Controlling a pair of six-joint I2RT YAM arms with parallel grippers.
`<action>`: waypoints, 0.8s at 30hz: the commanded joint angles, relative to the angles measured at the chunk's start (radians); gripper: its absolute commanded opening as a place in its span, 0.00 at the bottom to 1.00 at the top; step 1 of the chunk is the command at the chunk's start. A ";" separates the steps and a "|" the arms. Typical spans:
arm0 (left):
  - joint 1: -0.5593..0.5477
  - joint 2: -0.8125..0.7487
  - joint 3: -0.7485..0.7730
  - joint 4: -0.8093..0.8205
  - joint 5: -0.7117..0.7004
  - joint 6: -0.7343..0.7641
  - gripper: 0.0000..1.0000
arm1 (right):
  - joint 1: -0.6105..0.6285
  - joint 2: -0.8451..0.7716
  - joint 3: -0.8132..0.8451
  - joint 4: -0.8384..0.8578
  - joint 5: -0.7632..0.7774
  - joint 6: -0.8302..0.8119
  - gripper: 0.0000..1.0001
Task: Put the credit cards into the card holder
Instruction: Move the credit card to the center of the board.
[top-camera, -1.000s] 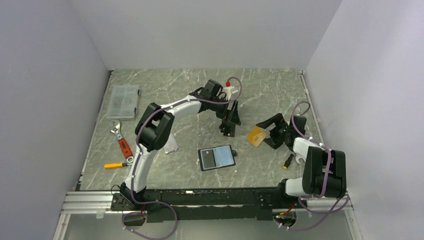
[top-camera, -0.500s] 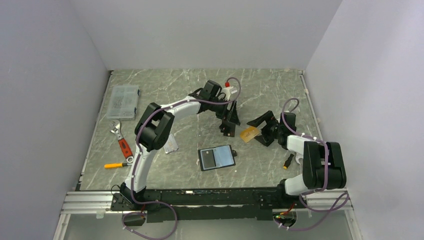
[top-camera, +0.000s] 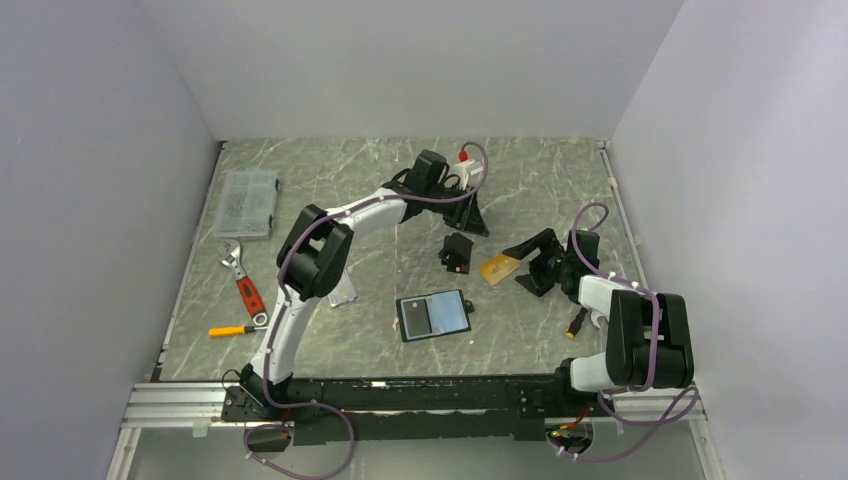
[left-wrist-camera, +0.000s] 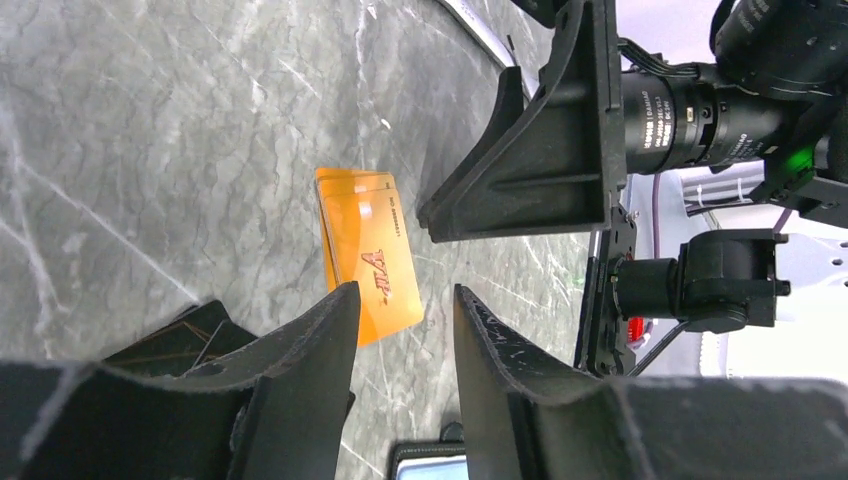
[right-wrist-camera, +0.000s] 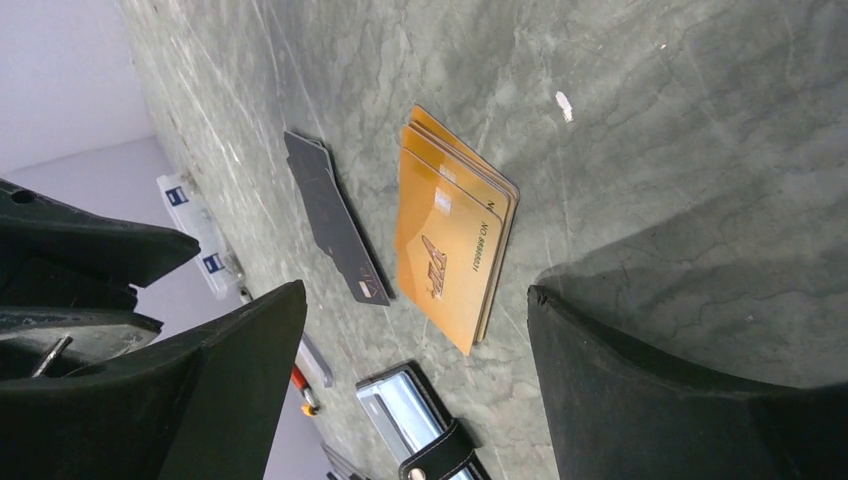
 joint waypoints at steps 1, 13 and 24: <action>-0.026 0.054 0.060 0.040 0.039 -0.025 0.43 | -0.012 0.028 -0.038 -0.107 0.098 -0.030 0.84; -0.044 0.165 0.087 0.134 0.049 -0.135 0.30 | -0.022 0.093 -0.019 -0.059 0.078 -0.020 0.81; -0.058 0.188 0.141 -0.024 -0.079 -0.021 0.29 | -0.022 0.163 -0.001 -0.033 0.062 -0.028 0.82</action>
